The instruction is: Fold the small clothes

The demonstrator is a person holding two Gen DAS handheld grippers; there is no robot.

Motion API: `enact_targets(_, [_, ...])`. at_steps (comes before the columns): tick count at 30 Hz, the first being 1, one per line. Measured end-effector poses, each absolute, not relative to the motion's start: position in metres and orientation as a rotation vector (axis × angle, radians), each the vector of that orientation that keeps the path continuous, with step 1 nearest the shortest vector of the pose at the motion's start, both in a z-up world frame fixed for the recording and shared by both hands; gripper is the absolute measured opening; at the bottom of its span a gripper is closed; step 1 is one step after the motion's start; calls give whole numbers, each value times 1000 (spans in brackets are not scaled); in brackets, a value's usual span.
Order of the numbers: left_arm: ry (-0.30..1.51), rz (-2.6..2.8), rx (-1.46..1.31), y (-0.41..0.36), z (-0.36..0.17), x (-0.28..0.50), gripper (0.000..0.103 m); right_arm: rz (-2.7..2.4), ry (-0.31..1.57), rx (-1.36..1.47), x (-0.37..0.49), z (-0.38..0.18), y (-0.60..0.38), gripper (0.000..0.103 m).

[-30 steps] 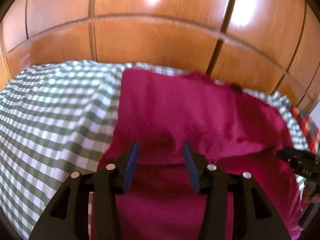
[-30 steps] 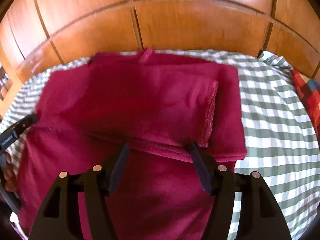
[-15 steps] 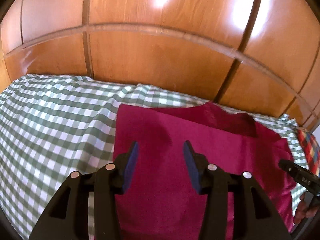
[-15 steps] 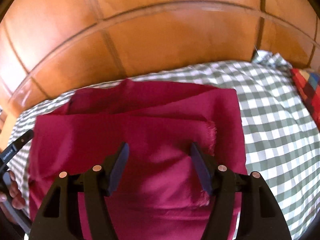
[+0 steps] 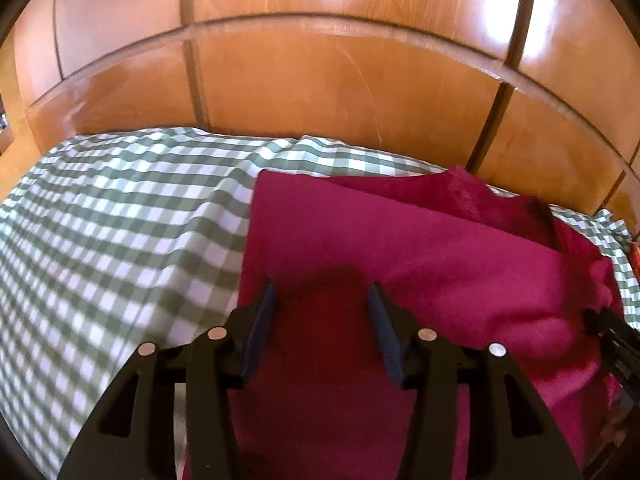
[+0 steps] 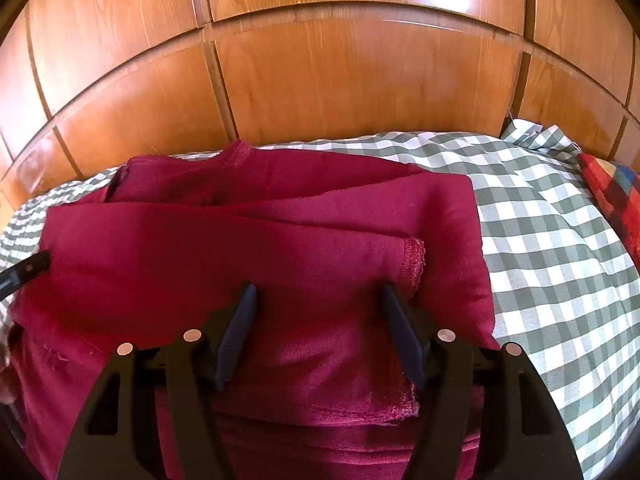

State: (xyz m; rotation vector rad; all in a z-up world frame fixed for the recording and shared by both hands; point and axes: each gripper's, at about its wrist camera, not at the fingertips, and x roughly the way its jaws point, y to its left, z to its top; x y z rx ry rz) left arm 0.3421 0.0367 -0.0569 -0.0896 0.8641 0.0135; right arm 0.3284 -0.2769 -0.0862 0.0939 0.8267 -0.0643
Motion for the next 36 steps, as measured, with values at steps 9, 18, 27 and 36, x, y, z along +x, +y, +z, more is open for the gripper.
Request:
enact_targets(9, [803, -4, -75, 42, -37, 255, 58, -29, 839, 103, 299, -64, -270, 87])
enact_targets(18, [808, -13, -48, 52, -41, 196, 61, -2, 891, 143, 244, -64, -284, 88])
enact_targets(27, [817, -4, -28, 61, -53, 163, 61, -5, 935, 195, 192, -78, -300, 88])
enact_targets(36, [846, 12, -37, 73, -63, 143, 61, 2, 953, 260, 147, -85, -312, 88])
